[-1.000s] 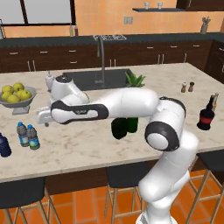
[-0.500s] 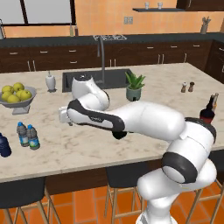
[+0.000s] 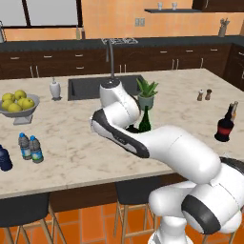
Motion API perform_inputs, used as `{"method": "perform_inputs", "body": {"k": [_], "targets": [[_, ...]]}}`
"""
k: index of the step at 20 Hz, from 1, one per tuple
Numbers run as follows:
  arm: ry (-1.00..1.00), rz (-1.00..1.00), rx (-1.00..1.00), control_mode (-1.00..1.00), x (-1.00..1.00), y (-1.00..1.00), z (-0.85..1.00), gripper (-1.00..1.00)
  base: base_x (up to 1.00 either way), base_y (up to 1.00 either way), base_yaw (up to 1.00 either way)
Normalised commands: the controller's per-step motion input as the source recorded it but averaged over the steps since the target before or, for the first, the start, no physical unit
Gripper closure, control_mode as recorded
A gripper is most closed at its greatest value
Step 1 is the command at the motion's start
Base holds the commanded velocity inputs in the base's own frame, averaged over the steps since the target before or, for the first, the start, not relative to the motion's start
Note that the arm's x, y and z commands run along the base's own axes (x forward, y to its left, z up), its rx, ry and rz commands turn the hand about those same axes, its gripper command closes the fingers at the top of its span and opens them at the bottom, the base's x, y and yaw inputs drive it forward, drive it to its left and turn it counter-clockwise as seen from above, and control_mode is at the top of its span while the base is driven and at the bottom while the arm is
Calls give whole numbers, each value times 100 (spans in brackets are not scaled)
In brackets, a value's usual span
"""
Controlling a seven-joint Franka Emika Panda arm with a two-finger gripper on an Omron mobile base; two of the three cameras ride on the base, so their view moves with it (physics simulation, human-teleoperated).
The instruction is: Move the plastic bottles in the middle to the plastics group, and the glass bottles in the middle to the glass group.
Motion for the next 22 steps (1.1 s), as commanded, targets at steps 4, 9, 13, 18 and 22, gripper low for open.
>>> {"method": "perform_inputs", "body": {"k": [4,9,13,18,22], "targets": [[-8,-10,29,-100,24,-100,0,-100,0,0,0],[-6,1,22,-100,35,-84,-2,-100,0,0,0],[0,7,-3,-100,14,-17,0,-100,0,0,0],[0,1,-7,-100,-3,-10,-1,-100,0,0,0],[0,4,0,-100,0,-4,-2,-100,0,0,0]]}}
